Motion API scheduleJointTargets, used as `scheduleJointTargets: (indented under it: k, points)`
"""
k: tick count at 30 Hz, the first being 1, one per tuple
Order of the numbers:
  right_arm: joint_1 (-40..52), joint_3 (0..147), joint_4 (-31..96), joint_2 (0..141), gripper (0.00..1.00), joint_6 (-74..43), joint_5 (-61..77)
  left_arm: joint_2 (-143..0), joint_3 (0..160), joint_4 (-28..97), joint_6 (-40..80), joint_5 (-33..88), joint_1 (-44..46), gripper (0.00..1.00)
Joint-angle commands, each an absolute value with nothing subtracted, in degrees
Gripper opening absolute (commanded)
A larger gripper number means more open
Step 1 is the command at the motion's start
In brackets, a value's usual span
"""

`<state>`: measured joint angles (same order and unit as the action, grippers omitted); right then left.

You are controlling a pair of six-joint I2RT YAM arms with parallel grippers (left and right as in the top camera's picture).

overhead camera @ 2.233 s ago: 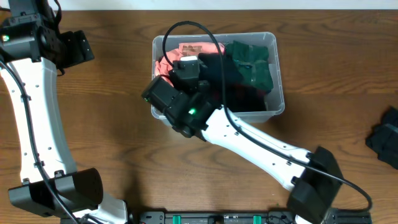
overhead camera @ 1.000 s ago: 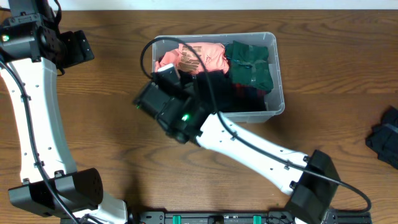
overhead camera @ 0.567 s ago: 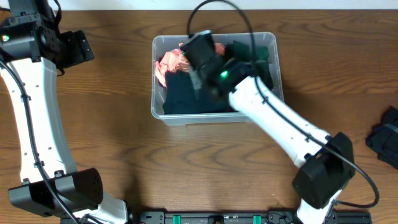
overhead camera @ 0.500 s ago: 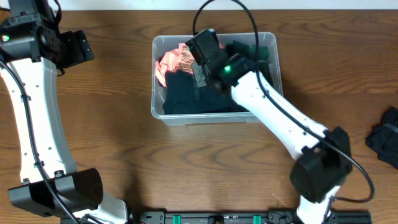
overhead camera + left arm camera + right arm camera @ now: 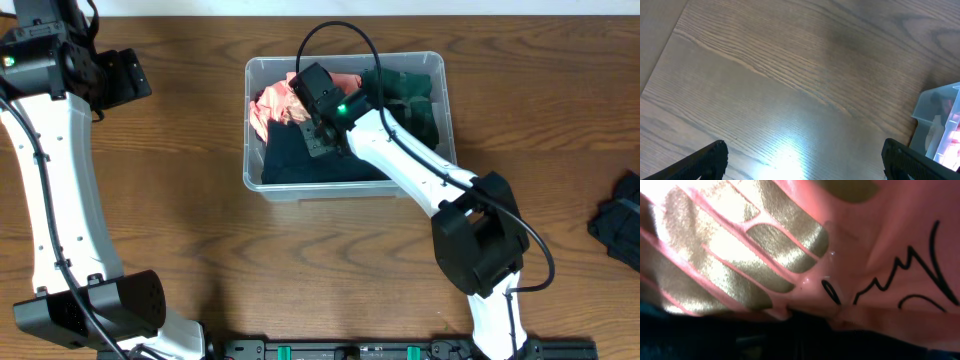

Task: Pack container
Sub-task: 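Press the garments flat inside the bin with the right gripper, then move the right gripper to the second dark garment and grasp it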

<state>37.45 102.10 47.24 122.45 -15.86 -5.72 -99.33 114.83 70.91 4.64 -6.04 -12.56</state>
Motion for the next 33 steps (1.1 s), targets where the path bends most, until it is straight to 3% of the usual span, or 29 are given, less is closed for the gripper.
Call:
scheduleJointTargets:
  k: [1,2,3,6,10,12,21,33]
  points:
    - [35.2,104.6,49.4,119.1,0.04,-14.1,-3.6,-100.0,114.5,71.1,5.0,-6.7,-12.7,0.98]
    - [34.2,105.6,50.5,117.5,0.08,-14.0,-3.7,-100.0,114.5,71.1,5.0,-6.7,-12.7,0.98]
    - [33.1,106.7,51.6,115.9,0.17,-14.1,-3.9,-100.0,114.5,71.1,5.0,-6.7,-12.7,0.98]
    - [29.3,109.6,55.6,111.6,0.56,-14.1,-4.7,-100.0,114.5,71.1,5.0,-6.7,-12.7,0.98]
    - [22.2,111.0,60.8,106.1,0.88,-14.1,-4.6,-100.0,114.5,71.1,5.0,-6.7,-12.7,0.98]
    - [17.6,111.0,64.2,103.5,0.99,-14.1,-4.4,-100.0,114.5,71.1,5.0,-6.7,-12.7,0.98]
    - [-2.8,110.4,80.9,100.4,0.99,-14.3,-4.5,-100.0,114.5,71.1,5.0,-6.7,-12.7,0.98]
    - [-30.6,101.6,81.0,100.4,0.99,-15.8,-4.5,-100.0,114.5,71.1,5.0,-6.7,-12.7,0.98]
